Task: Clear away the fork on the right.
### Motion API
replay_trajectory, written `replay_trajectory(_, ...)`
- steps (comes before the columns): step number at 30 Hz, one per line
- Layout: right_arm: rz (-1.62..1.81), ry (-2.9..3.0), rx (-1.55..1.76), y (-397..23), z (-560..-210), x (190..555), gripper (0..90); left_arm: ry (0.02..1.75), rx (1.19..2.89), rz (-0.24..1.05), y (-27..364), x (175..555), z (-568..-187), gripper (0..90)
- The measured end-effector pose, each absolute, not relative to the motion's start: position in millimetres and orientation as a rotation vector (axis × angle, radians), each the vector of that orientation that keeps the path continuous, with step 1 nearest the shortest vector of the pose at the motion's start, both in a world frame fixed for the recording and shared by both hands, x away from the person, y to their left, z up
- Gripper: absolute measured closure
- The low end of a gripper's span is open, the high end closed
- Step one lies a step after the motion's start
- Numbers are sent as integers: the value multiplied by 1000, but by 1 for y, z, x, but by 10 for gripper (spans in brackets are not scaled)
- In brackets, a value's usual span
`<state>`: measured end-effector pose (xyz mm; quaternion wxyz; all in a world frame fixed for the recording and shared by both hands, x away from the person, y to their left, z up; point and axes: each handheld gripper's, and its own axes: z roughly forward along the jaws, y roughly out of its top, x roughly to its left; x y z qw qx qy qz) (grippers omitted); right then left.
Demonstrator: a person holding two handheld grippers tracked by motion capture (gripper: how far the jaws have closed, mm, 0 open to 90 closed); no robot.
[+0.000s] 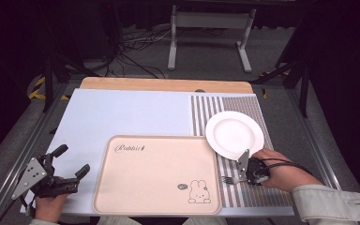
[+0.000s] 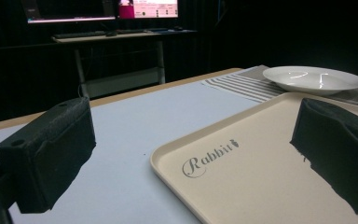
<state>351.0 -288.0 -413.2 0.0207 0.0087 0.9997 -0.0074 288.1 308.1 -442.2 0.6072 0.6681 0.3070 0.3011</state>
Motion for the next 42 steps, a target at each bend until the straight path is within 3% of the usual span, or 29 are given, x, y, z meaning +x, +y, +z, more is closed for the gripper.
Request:
replay_trajectory(3,-36,3121,-6,-287,-414,351,843,708,1546,696,308,288,-442,3)
replay_trajectory(25,-23,3125,0,-289,-412,352,857,711,1539,697,308,288,-442,3)
replay_trajectory(42,198,3012,40,-283,-365,343,857,709,1538,700,309,288,-441,3)
